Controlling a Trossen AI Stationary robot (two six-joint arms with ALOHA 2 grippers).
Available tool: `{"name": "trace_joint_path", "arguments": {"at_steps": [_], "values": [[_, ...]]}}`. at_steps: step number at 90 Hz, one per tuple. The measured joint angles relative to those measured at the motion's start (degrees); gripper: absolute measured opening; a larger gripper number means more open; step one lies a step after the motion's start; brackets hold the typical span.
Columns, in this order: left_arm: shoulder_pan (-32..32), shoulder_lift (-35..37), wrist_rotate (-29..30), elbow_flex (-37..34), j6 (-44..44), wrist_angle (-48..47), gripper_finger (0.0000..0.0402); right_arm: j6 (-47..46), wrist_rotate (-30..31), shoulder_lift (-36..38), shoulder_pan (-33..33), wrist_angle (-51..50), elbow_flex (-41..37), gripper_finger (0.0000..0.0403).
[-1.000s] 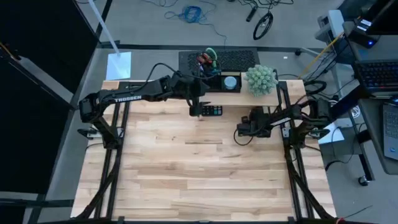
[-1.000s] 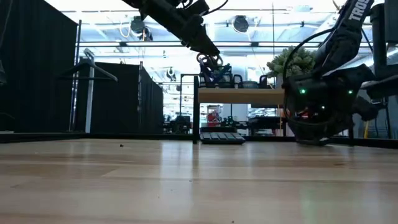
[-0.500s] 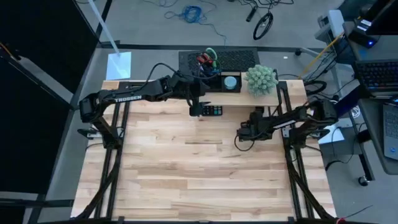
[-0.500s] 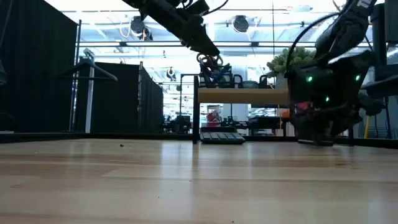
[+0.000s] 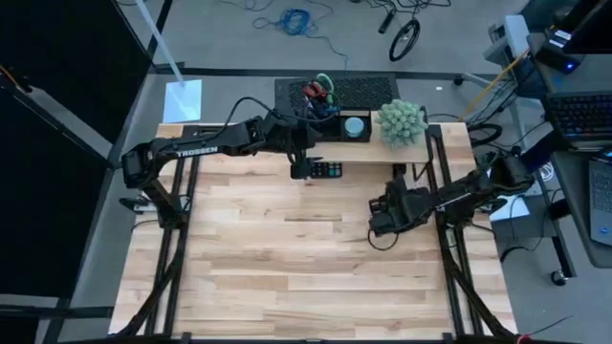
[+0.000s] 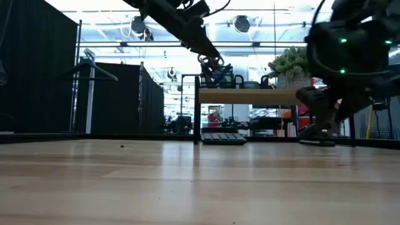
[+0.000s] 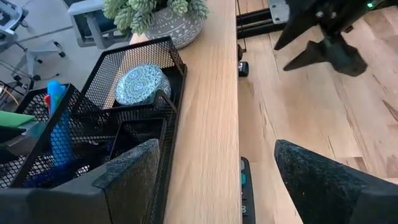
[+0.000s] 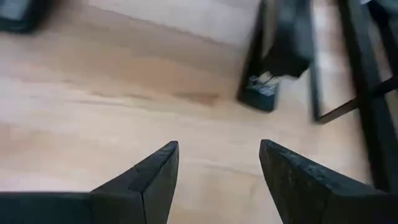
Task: Pick and place office supplies into organizer
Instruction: Put the black stapler under the wooden shelf
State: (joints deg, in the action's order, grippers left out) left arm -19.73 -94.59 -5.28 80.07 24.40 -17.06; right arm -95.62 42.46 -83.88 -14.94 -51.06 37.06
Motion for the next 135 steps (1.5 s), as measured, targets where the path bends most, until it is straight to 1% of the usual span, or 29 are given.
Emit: {"name": "trace_joint_path", "arguments": {"at_steps": [7, 13, 18, 23, 29, 35, 39, 50, 58, 67, 93, 101, 135], "values": [[0.0, 0.0, 1.7, 0.0, 0.0, -0.4, 0.0309, -3.7, 1.3, 0.0, -2.9, 6.1, -3.0, 0.0197], [0.0, 0.0, 5.3, 0.0, 0.0, -0.9, 0.0309, -5.8, 4.3, 0.0, -4.5, 12.1, -6.1, 0.0176], [0.0, 0.0, 8.1, 0.0, 0.3, -1.1, 0.0309, -6.2, 6.1, 0.0, -5.0, 16.6, -8.8, 0.0150], [-0.3, 0.0, 9.7, 0.0, 0.4, -1.2, 0.0309, -5.6, 8.4, 0.0, -5.1, 20.5, -11.5, 0.0116], [-0.6, 0.0, 9.9, 0.0, 0.5, -2.1, 0.0309, -4.4, 11.4, -0.2, -4.6, 25.7, -14.8, 0.0070], [-0.6, 0.0, 9.9, 0.0, 0.7, -3.3, 0.0309, -2.3, 12.9, -0.3, -3.3, 29.9, -17.9, 0.0024], [-0.6, 0.0, 9.9, 0.0, 1.5, -3.5, 0.0309, -1.0, 13.4, -0.4, -2.0, 32.6, -19.8, 0.0010], [-0.5, 0.0, 8.3, 0.0, 1.6, -2.8, 0.0309, 1.9, 13.8, -0.4, 1.9, 39.6, -23.5, 0.0009], [-0.5, 0.0, 7.0, 0.0, 1.6, -2.8, 0.0309, 7.4, 14.1, -0.4, 4.1, 44.5, -24.6, 0.0003], [-0.5, 0.0, 6.9, 0.0, 1.9, -2.5, 0.0309, 13.3, 13.6, -0.4, 6.6, 47.6, -24.6, 0.0002], [-0.5, 0.0, 6.8, 0.0, 1.9, -1.9, 0.0309, 20.1, 13.2, -0.4, 14.2, 49.5, -24.6, 0.0001], [-0.5, 0.0, 6.8, 0.0, 1.9, -1.9, 0.0309, 21.7, 12.9, -0.4, 14.7, 50.3, -24.6, 0.0000], [-0.5, 0.0, 6.8, 0.0, 1.9, -1.9, 0.0309, 21.3, 13.2, -0.4, 16.9, 50.4, -25.3, 0.0000]]}}
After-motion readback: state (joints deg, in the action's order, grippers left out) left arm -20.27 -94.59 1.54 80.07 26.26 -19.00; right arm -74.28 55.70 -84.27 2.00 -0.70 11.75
